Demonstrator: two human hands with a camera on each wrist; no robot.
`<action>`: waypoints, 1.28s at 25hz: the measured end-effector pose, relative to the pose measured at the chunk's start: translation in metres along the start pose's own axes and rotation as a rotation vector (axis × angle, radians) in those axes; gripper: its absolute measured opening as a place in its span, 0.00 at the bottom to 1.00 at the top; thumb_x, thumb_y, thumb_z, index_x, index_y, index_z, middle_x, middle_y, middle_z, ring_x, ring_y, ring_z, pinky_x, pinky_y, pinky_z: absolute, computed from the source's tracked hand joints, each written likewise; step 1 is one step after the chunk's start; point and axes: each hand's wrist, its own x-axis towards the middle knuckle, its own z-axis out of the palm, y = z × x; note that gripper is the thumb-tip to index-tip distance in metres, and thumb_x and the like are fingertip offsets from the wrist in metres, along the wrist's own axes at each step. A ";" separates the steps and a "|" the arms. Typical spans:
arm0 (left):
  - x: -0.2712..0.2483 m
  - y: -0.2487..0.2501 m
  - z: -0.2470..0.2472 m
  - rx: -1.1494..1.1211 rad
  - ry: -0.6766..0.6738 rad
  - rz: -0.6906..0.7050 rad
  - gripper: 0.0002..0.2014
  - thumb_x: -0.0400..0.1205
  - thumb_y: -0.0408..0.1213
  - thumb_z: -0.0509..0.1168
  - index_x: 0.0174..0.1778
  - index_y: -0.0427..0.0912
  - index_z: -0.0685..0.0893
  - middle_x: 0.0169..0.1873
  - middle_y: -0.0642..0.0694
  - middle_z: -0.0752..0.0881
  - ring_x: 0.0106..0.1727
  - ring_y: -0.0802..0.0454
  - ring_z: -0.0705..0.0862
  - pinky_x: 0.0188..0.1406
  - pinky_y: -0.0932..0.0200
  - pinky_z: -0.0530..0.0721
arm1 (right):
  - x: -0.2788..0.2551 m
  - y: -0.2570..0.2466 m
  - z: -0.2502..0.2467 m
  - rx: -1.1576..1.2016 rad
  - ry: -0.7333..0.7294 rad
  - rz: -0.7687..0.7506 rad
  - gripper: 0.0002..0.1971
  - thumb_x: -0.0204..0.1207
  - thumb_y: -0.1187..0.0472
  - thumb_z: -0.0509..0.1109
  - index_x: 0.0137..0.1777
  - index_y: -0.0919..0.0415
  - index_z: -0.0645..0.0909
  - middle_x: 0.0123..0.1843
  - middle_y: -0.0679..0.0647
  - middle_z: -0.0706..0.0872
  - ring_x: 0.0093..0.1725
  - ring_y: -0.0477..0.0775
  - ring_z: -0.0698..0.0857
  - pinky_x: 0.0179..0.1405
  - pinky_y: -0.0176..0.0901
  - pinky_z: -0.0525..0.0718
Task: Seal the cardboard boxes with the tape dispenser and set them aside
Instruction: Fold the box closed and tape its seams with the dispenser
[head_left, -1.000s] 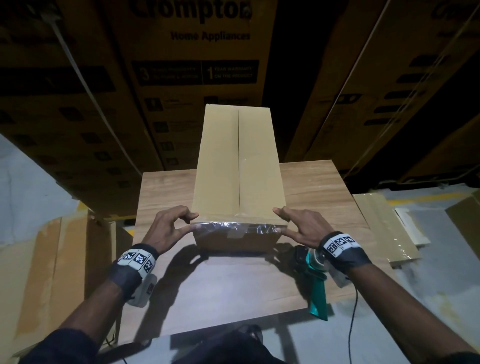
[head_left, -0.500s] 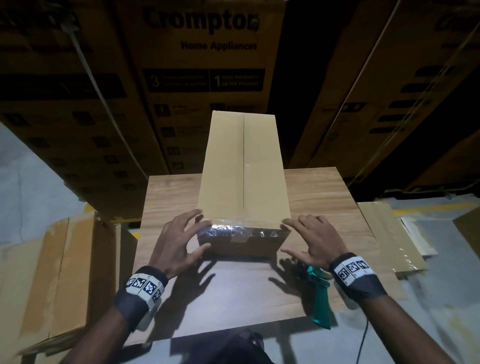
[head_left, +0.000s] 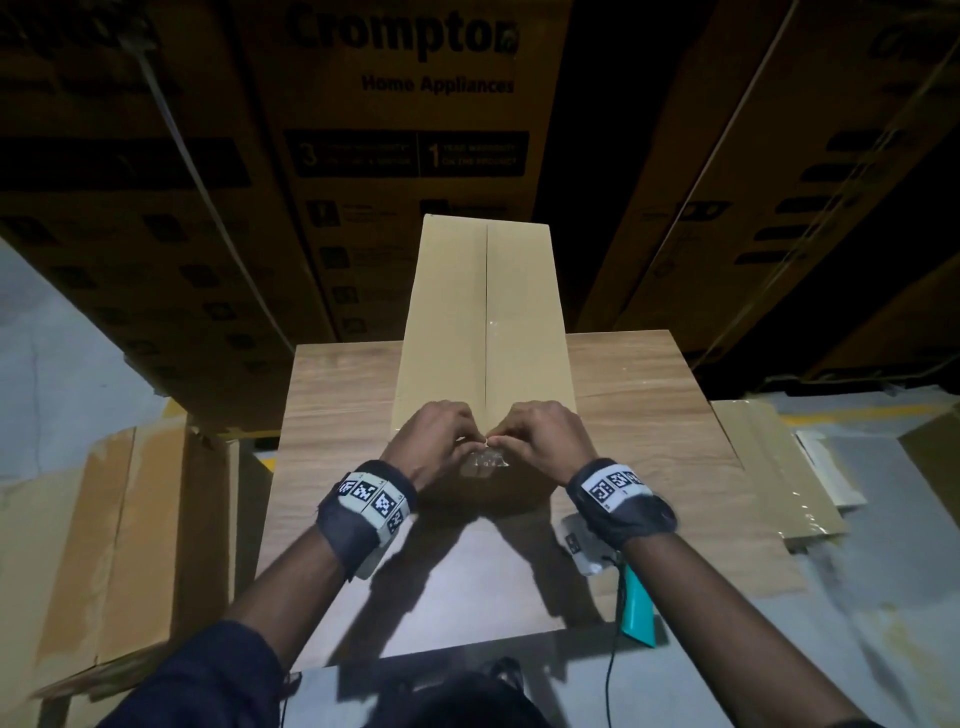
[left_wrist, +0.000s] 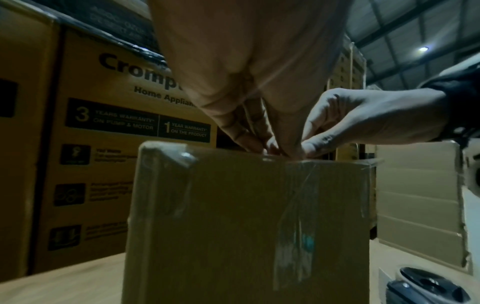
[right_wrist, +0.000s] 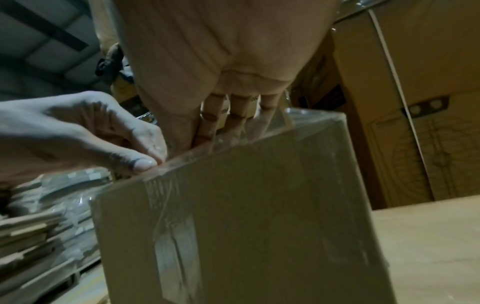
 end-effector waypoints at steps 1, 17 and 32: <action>0.002 0.002 -0.003 0.004 -0.028 0.003 0.09 0.82 0.39 0.75 0.54 0.41 0.93 0.48 0.47 0.88 0.49 0.51 0.85 0.53 0.51 0.88 | 0.001 -0.001 -0.003 -0.014 -0.026 -0.004 0.12 0.78 0.45 0.77 0.54 0.50 0.93 0.48 0.44 0.92 0.41 0.42 0.81 0.39 0.38 0.79; 0.020 0.033 -0.001 0.155 -0.094 -0.085 0.08 0.80 0.29 0.75 0.55 0.38 0.87 0.45 0.45 0.85 0.44 0.46 0.86 0.43 0.60 0.81 | 0.017 -0.021 0.012 -0.297 -0.108 0.094 0.16 0.74 0.47 0.81 0.55 0.49 0.80 0.43 0.46 0.88 0.44 0.52 0.85 0.64 0.53 0.77; -0.040 -0.065 -0.020 0.274 0.128 -0.015 0.12 0.77 0.52 0.78 0.51 0.52 0.86 0.42 0.53 0.84 0.43 0.55 0.78 0.32 0.60 0.75 | -0.035 0.063 -0.007 0.027 -0.011 0.101 0.16 0.67 0.47 0.87 0.47 0.43 0.83 0.40 0.36 0.88 0.39 0.35 0.83 0.35 0.39 0.82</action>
